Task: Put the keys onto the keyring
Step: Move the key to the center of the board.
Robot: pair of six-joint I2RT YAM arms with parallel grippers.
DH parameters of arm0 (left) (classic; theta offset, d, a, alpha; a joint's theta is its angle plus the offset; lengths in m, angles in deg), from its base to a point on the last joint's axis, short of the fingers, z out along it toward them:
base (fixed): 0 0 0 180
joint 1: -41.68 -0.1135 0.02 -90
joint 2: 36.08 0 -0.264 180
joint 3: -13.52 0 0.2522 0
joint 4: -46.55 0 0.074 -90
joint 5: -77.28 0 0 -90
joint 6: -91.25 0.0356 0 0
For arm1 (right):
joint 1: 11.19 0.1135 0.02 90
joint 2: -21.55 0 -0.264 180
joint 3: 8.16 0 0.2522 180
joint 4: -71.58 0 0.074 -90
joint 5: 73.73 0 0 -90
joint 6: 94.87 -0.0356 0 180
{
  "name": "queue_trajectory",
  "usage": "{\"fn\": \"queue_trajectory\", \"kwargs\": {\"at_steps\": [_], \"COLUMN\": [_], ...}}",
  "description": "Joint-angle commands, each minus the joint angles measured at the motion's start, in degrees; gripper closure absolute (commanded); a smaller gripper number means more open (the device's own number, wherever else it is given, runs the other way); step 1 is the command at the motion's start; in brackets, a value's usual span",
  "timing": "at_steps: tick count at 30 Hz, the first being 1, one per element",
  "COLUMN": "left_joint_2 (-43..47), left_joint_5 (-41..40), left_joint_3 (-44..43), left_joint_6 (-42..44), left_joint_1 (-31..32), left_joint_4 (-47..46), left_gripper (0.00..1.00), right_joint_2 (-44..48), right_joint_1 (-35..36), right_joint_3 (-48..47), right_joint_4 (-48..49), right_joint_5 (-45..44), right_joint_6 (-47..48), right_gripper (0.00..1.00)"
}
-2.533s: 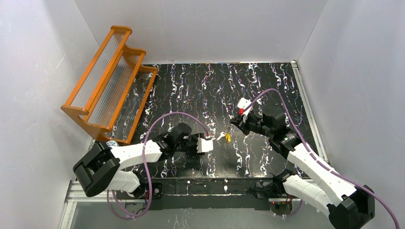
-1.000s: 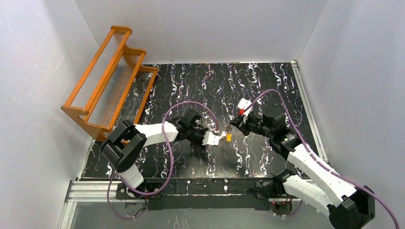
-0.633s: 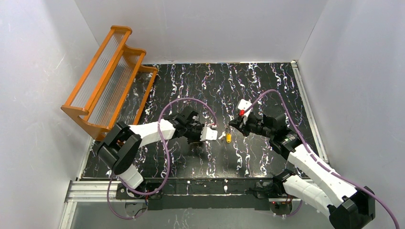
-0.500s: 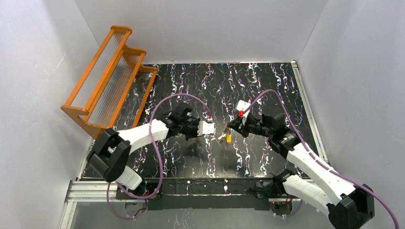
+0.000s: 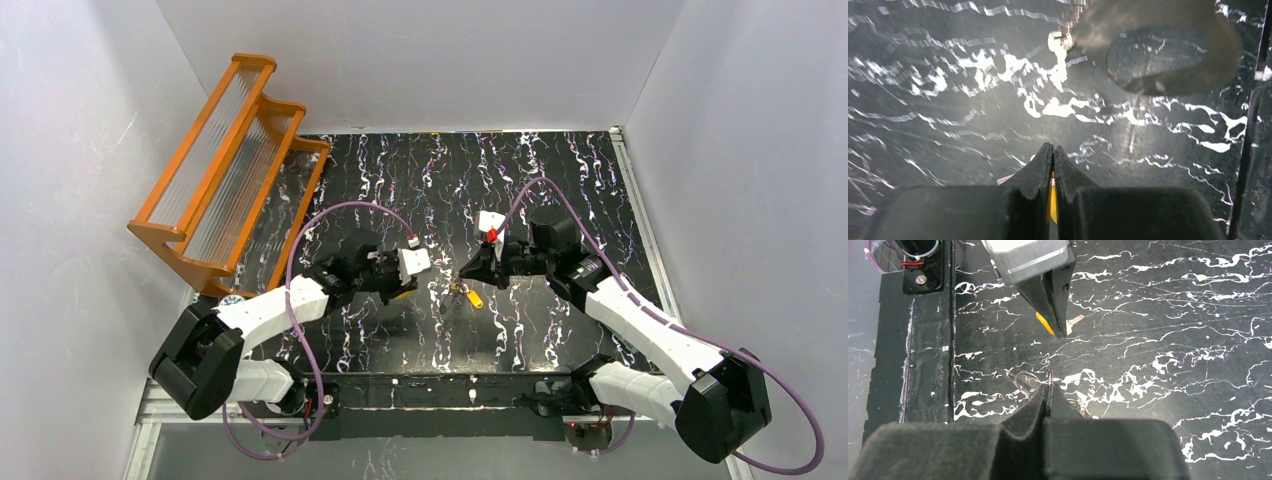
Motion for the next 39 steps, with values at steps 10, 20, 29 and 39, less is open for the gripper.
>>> {"fn": "queue_trajectory", "kwargs": {"at_steps": [10,20,29,39], "left_joint_2": [-0.5,-1.8,-4.6,-7.5], "left_joint_5": [-7.9,-12.6,-18.2,-9.8], "left_joint_3": [8.3,5.3,0.8,-4.9], "left_joint_6": [-11.2,-17.4,-26.6,-21.7], "left_joint_1": [-0.2,-0.3,-0.4,-0.6], "left_joint_4": [-7.0,-2.4,1.6,9.4], "left_gripper": [0.97,0.74,0.74,0.76], "right_joint_2": [-0.7,0.2,0.0,0.8], "right_joint_1": [0.0,0.0,0.0,0.0], "right_joint_3": [-3.0,-2.8,-2.9,-2.5], "right_joint_4": [1.4,1.0,1.0,0.7], "right_joint_5": [2.8,1.9,1.9,1.4], "right_joint_6": [0.3,0.3,0.3,0.5], "right_gripper": [0.99,0.99,0.99,0.99]}}
